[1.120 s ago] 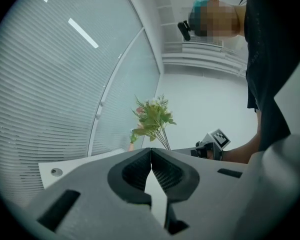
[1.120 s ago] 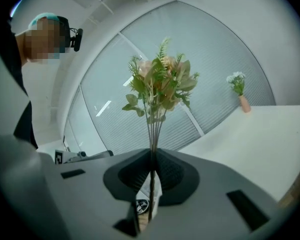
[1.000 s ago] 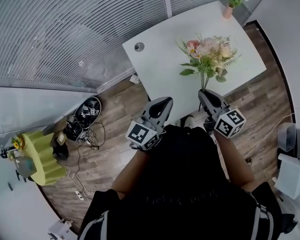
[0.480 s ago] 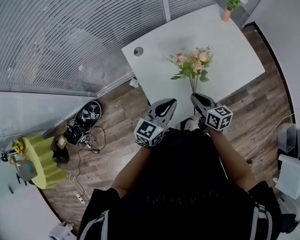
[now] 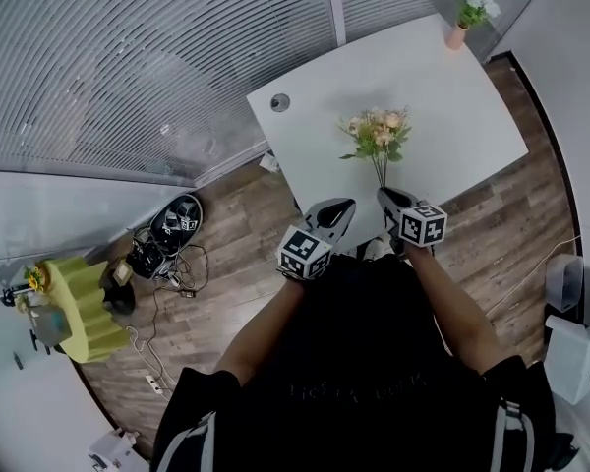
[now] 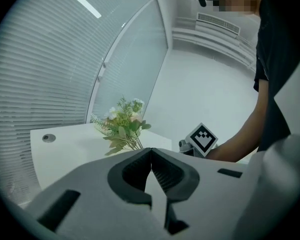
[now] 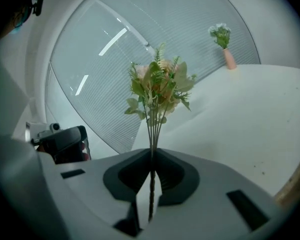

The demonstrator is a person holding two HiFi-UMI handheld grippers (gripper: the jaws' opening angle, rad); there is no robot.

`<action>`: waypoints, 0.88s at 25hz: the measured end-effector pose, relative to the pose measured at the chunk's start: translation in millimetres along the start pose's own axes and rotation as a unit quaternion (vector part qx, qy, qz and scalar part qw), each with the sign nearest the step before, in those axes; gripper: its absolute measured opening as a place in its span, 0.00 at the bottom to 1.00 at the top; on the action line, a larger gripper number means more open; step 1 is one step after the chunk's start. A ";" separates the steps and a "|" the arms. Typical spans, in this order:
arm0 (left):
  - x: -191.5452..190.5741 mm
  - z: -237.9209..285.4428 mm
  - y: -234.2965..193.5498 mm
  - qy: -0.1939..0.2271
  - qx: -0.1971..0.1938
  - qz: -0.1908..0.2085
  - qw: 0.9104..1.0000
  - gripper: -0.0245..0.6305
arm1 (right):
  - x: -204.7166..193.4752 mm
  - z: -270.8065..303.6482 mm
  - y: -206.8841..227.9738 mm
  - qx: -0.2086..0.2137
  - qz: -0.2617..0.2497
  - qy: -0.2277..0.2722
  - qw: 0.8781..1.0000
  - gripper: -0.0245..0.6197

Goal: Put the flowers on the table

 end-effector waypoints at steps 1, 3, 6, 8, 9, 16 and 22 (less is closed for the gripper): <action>-3.6 1.8 -0.9 -0.004 -0.001 -0.006 1.000 0.07 | -2.1 3.6 4.0 -0.003 0.001 -0.007 1.000 0.11; -8.6 4.3 -2.6 -0.012 -0.002 -0.012 1.000 0.07 | -6.8 10.0 11.4 -0.008 0.009 -0.017 1.000 0.11; -11.0 6.8 -5.1 -0.016 0.000 -0.018 1.000 0.07 | -10.6 18.6 21.1 -0.011 0.024 -0.026 0.999 0.11; -10.4 7.4 -6.2 -0.018 0.001 -0.020 1.000 0.07 | -8.8 25.2 25.7 -0.013 0.023 -0.033 0.999 0.11; -10.6 7.3 -6.1 -0.020 0.000 -0.021 1.000 0.07 | -7.0 28.2 27.1 -0.013 0.020 -0.037 0.999 0.11; -20.7 -0.4 -5.7 -0.034 0.006 -0.038 0.999 0.07 | 0.2 49.0 37.3 -0.020 -0.005 -0.065 0.998 0.11; -24.5 -3.5 -5.9 -0.037 0.008 -0.049 0.998 0.07 | -0.2 61.8 40.4 -0.022 -0.014 -0.088 0.996 0.11</action>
Point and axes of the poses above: the fingertips, and each gripper's own axes: z forward along the fingers, y to its right, x out of its top, the point moved 7 cm from there along -z, backward along the fingers, and after that the axes turned 11 degrees about -y, right-handed, at the moved point
